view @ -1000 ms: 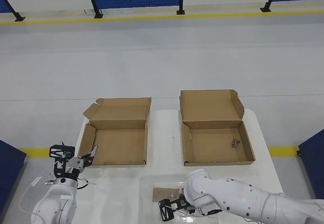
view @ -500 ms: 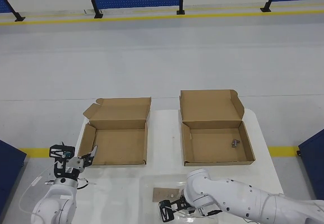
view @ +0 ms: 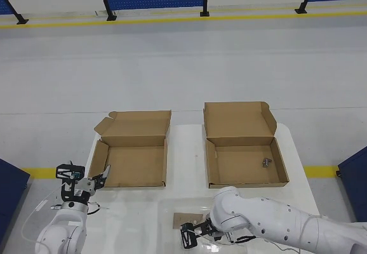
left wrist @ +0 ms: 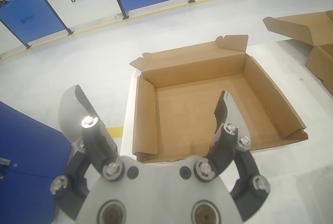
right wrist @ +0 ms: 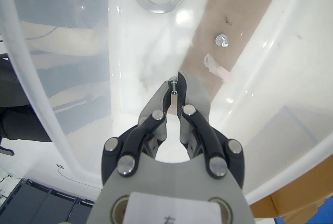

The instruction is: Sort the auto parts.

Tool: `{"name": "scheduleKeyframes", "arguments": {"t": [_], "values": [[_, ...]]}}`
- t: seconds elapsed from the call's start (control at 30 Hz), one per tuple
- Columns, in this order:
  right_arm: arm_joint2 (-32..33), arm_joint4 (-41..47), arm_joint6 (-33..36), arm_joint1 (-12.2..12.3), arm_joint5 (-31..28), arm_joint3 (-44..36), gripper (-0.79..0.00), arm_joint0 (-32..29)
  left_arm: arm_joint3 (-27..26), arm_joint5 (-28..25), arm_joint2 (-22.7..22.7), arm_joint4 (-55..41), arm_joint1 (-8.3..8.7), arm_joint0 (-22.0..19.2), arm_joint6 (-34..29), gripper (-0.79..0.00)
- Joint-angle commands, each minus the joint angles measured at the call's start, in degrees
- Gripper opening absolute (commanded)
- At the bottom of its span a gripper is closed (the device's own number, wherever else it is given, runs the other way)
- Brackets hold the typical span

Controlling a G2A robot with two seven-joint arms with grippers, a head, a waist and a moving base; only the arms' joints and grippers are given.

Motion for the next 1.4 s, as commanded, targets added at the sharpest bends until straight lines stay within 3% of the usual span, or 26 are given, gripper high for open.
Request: {"name": "scheduleKeyframes", "arguments": {"t": [0.0,0.13,0.3,0.5,0.73,0.93,1.37], "values": [[0.0,0.0,0.0,0.0,0.0,0.0,-0.785,0.0,0.0,0.0,0.0,0.0,0.0,0.0,0.0,0.0],[0.0,-0.2,-0.7,0.0,0.2,0.2,-0.785,-0.3,0.0,0.0,0.0,0.0,0.0,0.0,0.0,0.0],[3.1,2.5,-6.8,1.1,-2.7,2.6,-0.785,-0.7,0.0,0.0,0.0,0.0,0.0,0.0,0.0,0.0],[11.0,7.4,-17.3,6.4,-11.9,5.8,-0.785,-2.8,0.0,0.0,0.0,0.0,0.0,0.0,0.0,0.0],[22.2,9.3,-32.6,13.3,-24.8,8.4,-0.785,-9.4,0.0,0.0,0.0,0.0,0.0,0.0,0.0,0.0],[26.2,7.8,-42.8,17.1,-24.8,5.0,-0.785,-14.3,0.0,0.0,0.0,0.0,0.0,0.0,0.0,0.0],[26.0,7.6,-44.2,17.3,-24.7,4.3,-0.785,-14.8,0.0,0.0,0.0,0.0,0.0,0.0,0.0,0.0]]}}
